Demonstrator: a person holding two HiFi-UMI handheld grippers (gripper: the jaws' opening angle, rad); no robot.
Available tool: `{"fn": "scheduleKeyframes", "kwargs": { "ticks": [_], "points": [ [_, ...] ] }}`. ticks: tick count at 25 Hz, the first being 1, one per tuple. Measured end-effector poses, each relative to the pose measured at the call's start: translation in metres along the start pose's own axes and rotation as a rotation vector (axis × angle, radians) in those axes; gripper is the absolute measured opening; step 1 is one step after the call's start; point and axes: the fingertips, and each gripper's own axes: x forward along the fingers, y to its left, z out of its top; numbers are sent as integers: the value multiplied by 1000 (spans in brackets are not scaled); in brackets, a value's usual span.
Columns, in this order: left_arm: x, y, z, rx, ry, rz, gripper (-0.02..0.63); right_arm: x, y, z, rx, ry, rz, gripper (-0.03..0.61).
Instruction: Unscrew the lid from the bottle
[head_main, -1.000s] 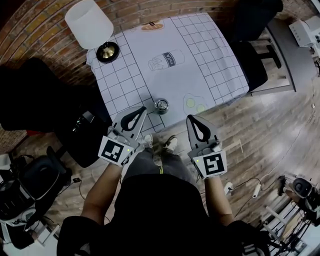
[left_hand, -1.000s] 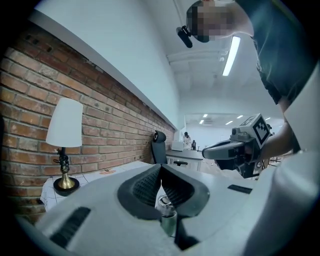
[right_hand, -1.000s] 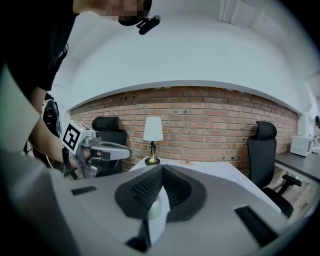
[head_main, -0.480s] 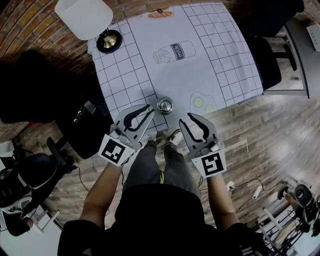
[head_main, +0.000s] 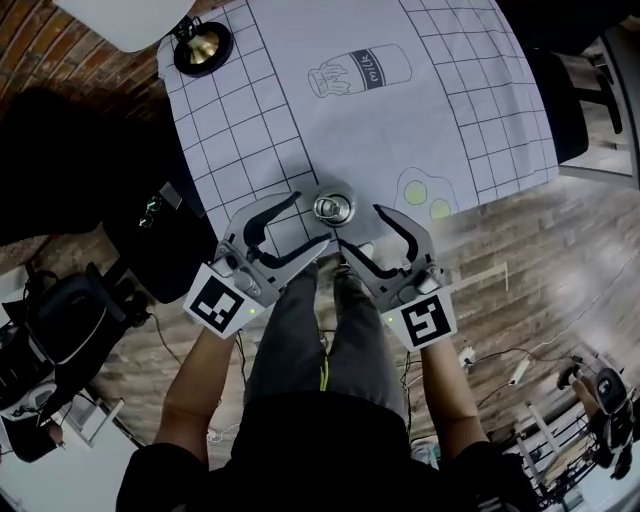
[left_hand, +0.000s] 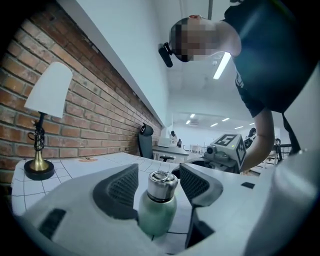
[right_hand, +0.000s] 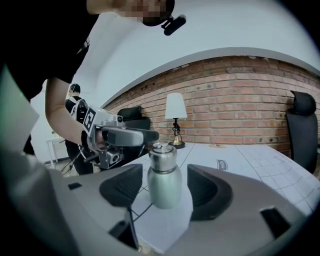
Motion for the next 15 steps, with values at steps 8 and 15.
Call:
{"fn": "scheduleKeyframes", "kwargs": {
  "ticks": [8,15],
  "points": [
    [17,-1,-11,44,5,-63,290,22,-2,-14,-13,-21,49,307],
    [28,-5,-13,76,0,-116,295,41,1,-20,-13,-34,87,350]
  ]
}}
